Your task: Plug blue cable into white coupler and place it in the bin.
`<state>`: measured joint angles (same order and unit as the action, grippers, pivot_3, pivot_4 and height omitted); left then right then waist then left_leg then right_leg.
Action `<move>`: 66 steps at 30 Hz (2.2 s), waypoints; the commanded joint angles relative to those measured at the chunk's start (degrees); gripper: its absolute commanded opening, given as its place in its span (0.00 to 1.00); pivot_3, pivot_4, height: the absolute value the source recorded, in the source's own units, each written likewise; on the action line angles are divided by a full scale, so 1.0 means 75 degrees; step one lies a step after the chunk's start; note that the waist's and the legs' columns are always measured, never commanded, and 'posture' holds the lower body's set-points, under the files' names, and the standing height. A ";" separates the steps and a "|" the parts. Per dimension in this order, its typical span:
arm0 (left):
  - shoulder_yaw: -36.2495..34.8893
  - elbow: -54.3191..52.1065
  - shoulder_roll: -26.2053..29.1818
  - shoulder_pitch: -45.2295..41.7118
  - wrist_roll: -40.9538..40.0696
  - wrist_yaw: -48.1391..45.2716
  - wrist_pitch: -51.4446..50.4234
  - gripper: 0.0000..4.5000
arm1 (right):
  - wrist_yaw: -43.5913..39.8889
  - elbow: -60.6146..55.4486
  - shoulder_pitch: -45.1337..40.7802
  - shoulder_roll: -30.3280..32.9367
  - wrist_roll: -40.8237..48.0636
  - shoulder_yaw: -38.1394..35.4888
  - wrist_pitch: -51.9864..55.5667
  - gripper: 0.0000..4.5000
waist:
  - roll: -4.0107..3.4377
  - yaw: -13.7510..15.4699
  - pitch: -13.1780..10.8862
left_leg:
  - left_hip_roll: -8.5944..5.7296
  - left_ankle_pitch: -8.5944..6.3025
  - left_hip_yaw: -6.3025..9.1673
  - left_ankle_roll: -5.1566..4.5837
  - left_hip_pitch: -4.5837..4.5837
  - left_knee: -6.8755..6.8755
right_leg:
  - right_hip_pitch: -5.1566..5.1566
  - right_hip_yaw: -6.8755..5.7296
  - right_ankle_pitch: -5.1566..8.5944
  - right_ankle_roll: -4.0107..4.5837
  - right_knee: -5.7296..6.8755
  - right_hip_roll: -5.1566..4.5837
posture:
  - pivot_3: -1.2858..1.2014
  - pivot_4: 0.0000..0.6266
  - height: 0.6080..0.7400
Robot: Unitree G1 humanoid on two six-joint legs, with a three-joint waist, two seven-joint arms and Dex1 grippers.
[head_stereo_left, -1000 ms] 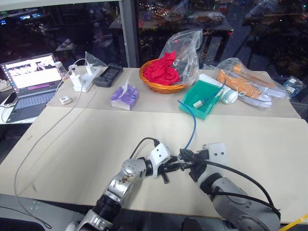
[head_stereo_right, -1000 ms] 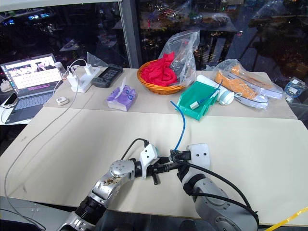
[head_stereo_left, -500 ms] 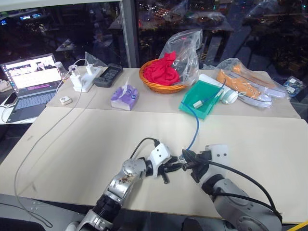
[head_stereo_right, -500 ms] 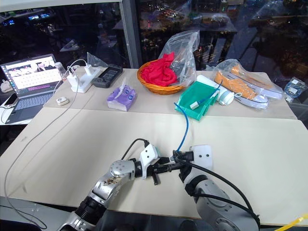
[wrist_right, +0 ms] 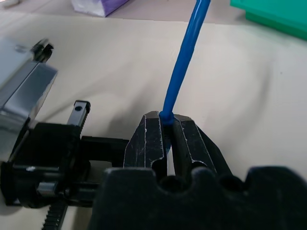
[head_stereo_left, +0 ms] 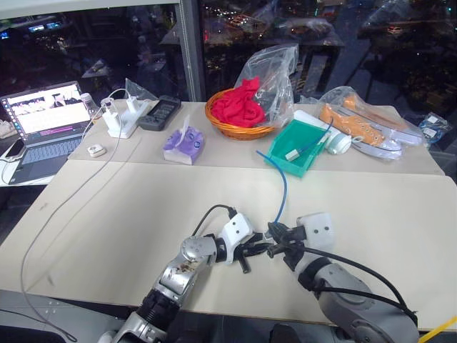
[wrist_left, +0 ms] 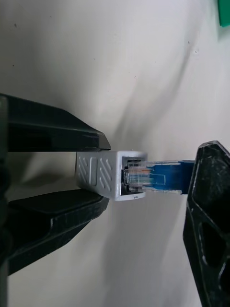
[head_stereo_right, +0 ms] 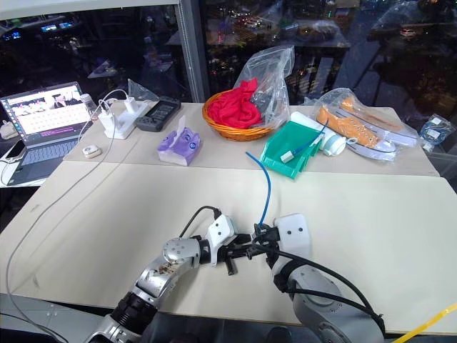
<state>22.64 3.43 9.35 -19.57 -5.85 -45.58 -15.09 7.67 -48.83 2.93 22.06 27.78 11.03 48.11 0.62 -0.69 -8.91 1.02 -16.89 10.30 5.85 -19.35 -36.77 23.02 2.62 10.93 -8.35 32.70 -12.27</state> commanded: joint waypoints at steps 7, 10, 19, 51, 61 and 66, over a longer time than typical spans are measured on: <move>-0.0148 0.0007 -0.0112 0.0062 -0.0192 0.0057 -0.0469 0.14 | -0.0624 0.0889 0.0449 0.0141 -0.1480 0.0944 -0.0887 0.00 | -0.0019 -0.0005 0.0025 | 0.0000 0.0000 0.0000 -0.0001 0.0008 0.0000 | -0.0007 0.0000 0.0029 -0.0044 0.0005 0.0000 | 0.52 0.24 1.00; -0.0216 -0.0019 -0.0103 0.0019 -0.0227 0.0060 -0.0531 0.14 | -0.0833 0.1356 0.0634 0.0013 -0.1873 0.1162 -0.1485 0.00 | -0.0026 -0.0014 0.0043 | 0.0000 0.0000 0.0000 -0.0001 0.0011 0.0000 | -0.0008 0.0000 0.0032 -0.0049 0.0007 0.0000 | 0.52 0.24 1.00; -0.0229 -0.0119 -0.0036 -0.0003 -0.0221 0.0028 -0.0611 0.14 | -0.1511 0.2545 0.0660 -0.0281 -0.2723 0.1575 -0.2524 0.00 | -0.0022 -0.0079 0.0057 | 0.0004 -0.0005 0.0000 -0.0007 0.0043 0.0011 | -0.0076 -0.0002 0.0062 -0.0063 0.0011 0.0002 | 0.52 0.24 1.00; -0.0261 -0.0122 0.0060 -0.0024 -0.0184 0.0160 -0.0502 0.14 | -0.2587 0.3561 0.0909 -0.0566 -0.3348 0.1734 -0.1794 0.00 | 0.0122 -0.0174 0.0175 | 0.0017 -0.0004 0.0000 -0.0005 0.0150 0.0114 | -0.0119 -0.0002 0.0121 -0.0059 0.0043 0.0004 | 0.52 0.24 1.00; -0.0369 -0.0105 -0.0026 0.0020 -0.0208 0.0319 -0.0271 0.49 | -0.2630 0.2914 0.0581 -0.0693 -0.3113 0.1019 -0.1713 0.00 | 0.0124 -0.0140 0.0171 | 0.0018 -0.0001 0.0000 0.0001 0.0146 0.0113 | -0.0117 -0.0003 0.0121 -0.0059 0.0044 0.0004 | 0.52 0.24 1.00; -0.0648 -0.0268 -0.0072 0.0076 -0.0293 0.0541 -0.0370 0.72 | -0.2646 0.2691 0.0581 -0.0721 -0.3095 0.0685 -0.1764 0.00 | 0.0124 -0.0071 0.0168 | 0.0017 -0.0001 0.0000 0.0001 0.0143 0.0115 | -0.0112 -0.0004 0.0122 -0.0060 0.0041 0.0004 | 0.52 0.24 1.00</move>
<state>19.49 3.42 8.75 -19.20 -6.96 -42.25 -18.61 -11.28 -33.09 4.93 16.32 3.69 16.41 28.80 1.55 -1.22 -7.66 1.15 -16.90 10.31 5.86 -18.28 -35.91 22.19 2.60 11.84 -8.81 33.00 -12.24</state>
